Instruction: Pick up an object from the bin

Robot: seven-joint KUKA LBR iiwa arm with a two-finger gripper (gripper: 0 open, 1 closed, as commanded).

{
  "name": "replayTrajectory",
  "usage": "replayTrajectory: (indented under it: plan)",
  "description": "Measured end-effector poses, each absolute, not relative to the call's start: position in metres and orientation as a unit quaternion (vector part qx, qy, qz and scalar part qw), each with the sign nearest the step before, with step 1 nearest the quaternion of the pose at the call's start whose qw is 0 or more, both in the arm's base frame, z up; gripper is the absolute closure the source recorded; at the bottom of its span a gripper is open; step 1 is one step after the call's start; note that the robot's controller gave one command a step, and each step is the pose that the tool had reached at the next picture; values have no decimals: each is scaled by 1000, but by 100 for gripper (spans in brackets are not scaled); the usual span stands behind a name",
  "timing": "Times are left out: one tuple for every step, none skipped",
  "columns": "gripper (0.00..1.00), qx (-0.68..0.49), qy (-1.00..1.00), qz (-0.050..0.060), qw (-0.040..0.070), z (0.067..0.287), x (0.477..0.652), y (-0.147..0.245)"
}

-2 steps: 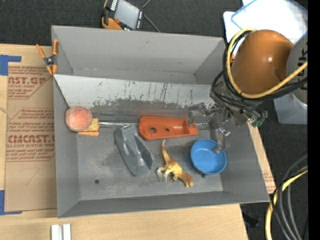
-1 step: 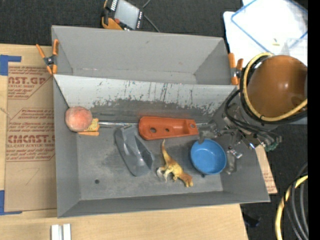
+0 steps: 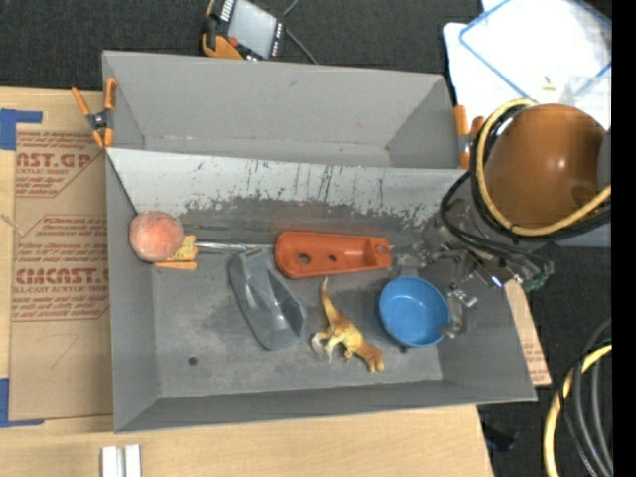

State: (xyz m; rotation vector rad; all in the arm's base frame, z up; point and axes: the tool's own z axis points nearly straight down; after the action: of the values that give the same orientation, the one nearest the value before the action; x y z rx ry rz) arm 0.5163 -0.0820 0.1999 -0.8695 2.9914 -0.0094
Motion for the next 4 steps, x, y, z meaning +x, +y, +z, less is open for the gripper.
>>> replayTrajectory:
  plan:
    - [0, -371, 929, -4, 14, 89, 511, -103]
    - [0, -388, 922, -5, 17, 118, 534, -80]
    - [100, -371, 929, -2, 12, 70, 519, -95]
    - [100, -371, 929, -2, 12, 70, 519, -95]
